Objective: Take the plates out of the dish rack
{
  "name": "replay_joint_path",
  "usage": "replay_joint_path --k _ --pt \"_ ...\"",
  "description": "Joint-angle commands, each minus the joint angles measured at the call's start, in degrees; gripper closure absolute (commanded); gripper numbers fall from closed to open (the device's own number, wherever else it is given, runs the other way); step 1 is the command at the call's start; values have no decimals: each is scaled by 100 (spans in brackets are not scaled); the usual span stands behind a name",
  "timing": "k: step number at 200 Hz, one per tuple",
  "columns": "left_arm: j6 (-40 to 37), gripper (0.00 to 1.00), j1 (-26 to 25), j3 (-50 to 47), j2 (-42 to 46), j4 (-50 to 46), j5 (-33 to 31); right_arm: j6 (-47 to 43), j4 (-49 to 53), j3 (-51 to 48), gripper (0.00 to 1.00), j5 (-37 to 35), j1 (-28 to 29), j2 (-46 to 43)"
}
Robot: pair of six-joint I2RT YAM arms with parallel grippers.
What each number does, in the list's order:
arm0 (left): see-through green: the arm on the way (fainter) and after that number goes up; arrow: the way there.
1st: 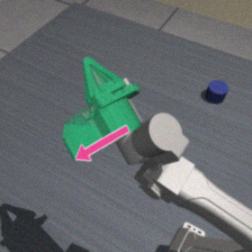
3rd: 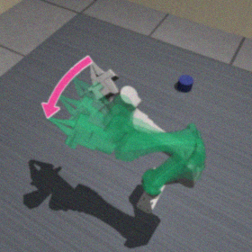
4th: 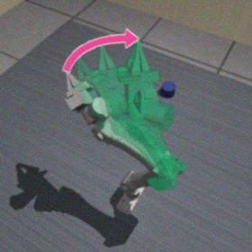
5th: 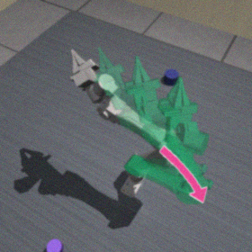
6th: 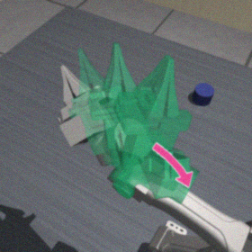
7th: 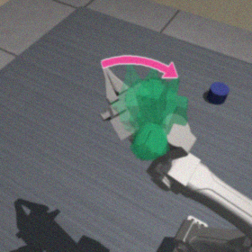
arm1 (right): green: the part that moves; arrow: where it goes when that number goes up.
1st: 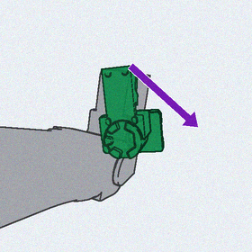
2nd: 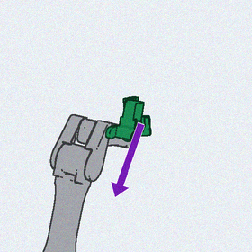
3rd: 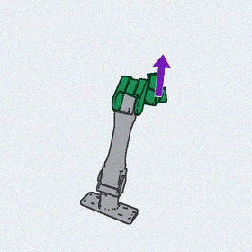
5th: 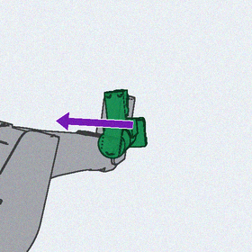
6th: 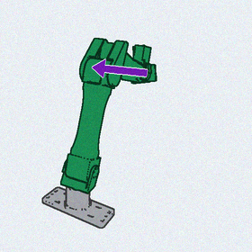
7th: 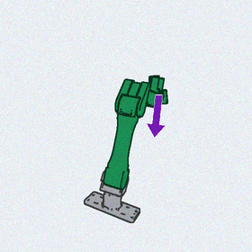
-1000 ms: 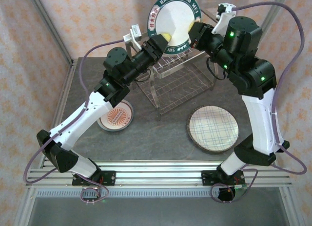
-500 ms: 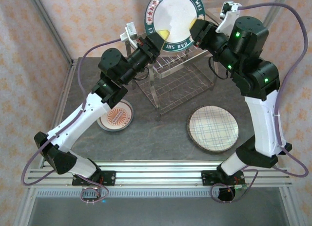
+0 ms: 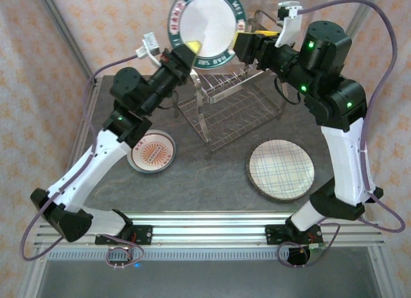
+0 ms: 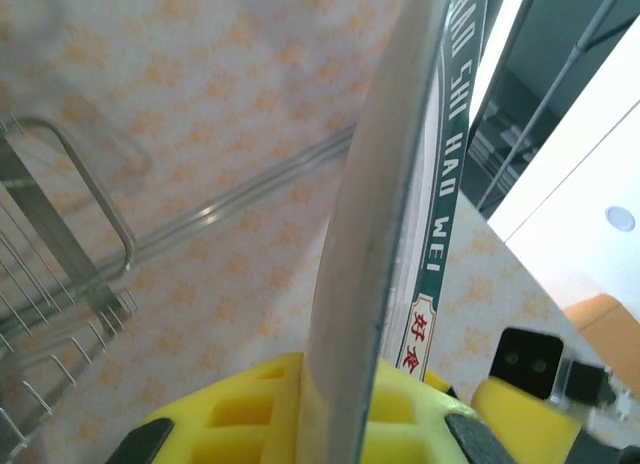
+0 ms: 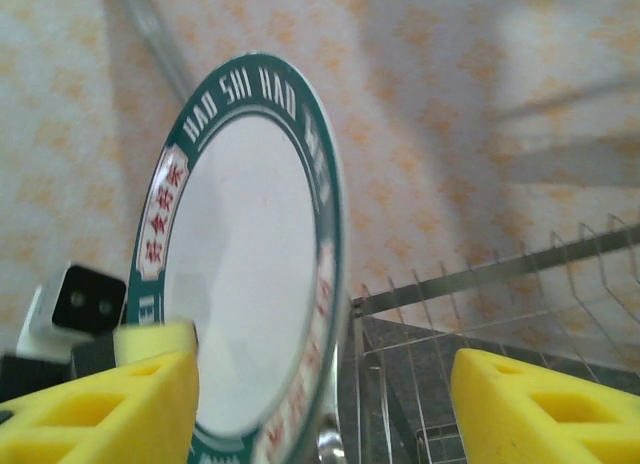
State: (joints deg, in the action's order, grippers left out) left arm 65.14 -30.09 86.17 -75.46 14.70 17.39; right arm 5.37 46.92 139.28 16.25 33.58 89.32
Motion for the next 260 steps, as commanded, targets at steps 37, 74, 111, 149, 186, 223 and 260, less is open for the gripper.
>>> replay_joint_path --k 37,74,111,149,186,223,260 --pt "483 100 854 -873 1237 13 -59 -1864 -726 -1023 29 1182 284 -589" --pt "711 100 1321 -1646 1985 -232 -337 -2752 -1049 -1593 27 1021 623 -834" --pt "628 100 1416 -2289 2654 -957 -808 -2867 -1165 -1830 26 1179 754 -869" --pt "472 100 1420 -2914 3391 -1935 -1440 -2786 -1135 -1965 26 1302 825 -877" --pt "429 100 1418 -3583 3964 -2651 -1765 -2608 -1105 -2187 25 1494 860 -950" --pt "653 100 1422 -4404 4304 -2770 -1803 -2479 -1150 -2593 26 1726 878 -1118" --pt "716 100 1418 -5048 4395 -2688 -1665 -2392 -1237 -3005 25 1844 886 -1333"
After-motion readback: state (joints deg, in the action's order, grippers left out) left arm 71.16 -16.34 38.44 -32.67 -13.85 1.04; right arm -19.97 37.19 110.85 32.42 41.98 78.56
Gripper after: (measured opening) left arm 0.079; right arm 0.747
